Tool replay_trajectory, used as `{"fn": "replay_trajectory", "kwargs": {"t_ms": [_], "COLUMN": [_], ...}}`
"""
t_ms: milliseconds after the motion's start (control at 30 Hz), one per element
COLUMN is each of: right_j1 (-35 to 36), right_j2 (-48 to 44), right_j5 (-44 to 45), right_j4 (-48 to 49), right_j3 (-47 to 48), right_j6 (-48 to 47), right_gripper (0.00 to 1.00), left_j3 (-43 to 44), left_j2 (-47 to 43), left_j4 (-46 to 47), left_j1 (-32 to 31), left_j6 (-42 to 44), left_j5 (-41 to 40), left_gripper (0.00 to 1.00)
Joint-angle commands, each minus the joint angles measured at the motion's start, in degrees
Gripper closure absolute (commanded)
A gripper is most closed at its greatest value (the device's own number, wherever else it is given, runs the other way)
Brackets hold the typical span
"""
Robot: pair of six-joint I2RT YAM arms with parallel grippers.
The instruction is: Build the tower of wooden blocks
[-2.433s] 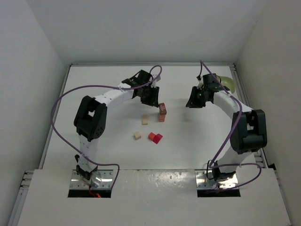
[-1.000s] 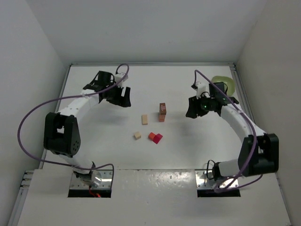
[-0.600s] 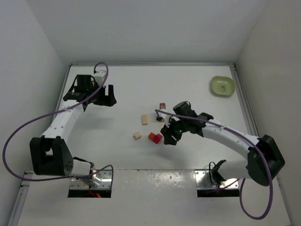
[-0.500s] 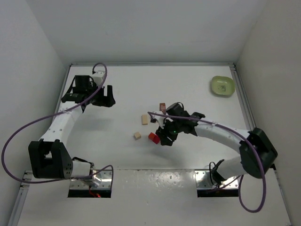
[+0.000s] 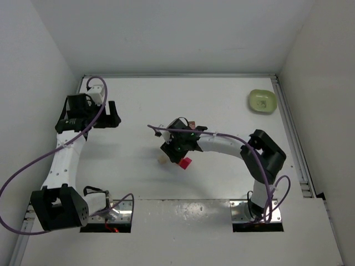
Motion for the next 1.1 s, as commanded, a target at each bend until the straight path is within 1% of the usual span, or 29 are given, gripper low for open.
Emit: {"fn": "replay_trajectory", "kwargs": {"t_ms": [0, 33, 267, 467, 500, 800, 933, 967, 1033, 1067], "right_j1": [0.74, 0.82, -0.49, -1.55, -1.46, -1.55, -1.55, -1.64, -1.46, -1.55], "right_j2": [1.59, 1.94, 3.00, 4.23, 4.58, 4.67, 4.40, 4.32, 3.97, 3.44], "right_j5": [2.22, 2.74, 2.66, 2.57, 2.40, 1.60, 1.78, 1.87, 2.22, 2.31], "right_j4": [0.76, 0.94, 1.03, 1.12, 1.12, 0.24, 0.24, 0.24, 0.32, -0.02], "right_j3": [1.54, 1.37, -0.39, -0.39, -0.22, -1.18, -1.80, -1.71, -1.80, -1.36], "right_j6": [2.88, 2.97, 2.98, 2.89, 2.71, 2.01, 1.83, 1.66, 1.57, 1.66], "right_gripper": [0.50, 0.49, 0.49, 0.48, 0.51, 0.52, 0.62, 0.72, 0.84, 0.95], "left_j3": [-0.62, -0.62, -0.62, -1.15, -1.15, -1.15, -1.15, -1.15, -1.15, -1.15], "left_j2": [-0.76, -0.76, 0.30, 0.30, 0.30, 0.91, 1.44, 1.44, 2.05, 2.06], "left_j4": [-0.55, -0.55, -0.55, -0.55, -0.55, -0.03, 0.50, 0.50, 1.03, 1.64], "left_j1": [1.96, 1.97, 3.54, 3.55, 3.55, 3.55, 3.55, 3.55, 3.55, 3.55], "left_j6": [-0.77, -0.77, -2.44, -2.97, -2.97, -2.97, -3.50, -3.50, -4.02, -4.02], "left_j5": [-0.20, -0.20, 0.85, 0.85, 0.85, 0.85, 1.38, 1.38, 1.38, 1.90], "left_gripper": [0.13, 0.13, 0.13, 0.13, 0.13, 0.13, 0.13, 0.13, 0.13, 0.13]}}
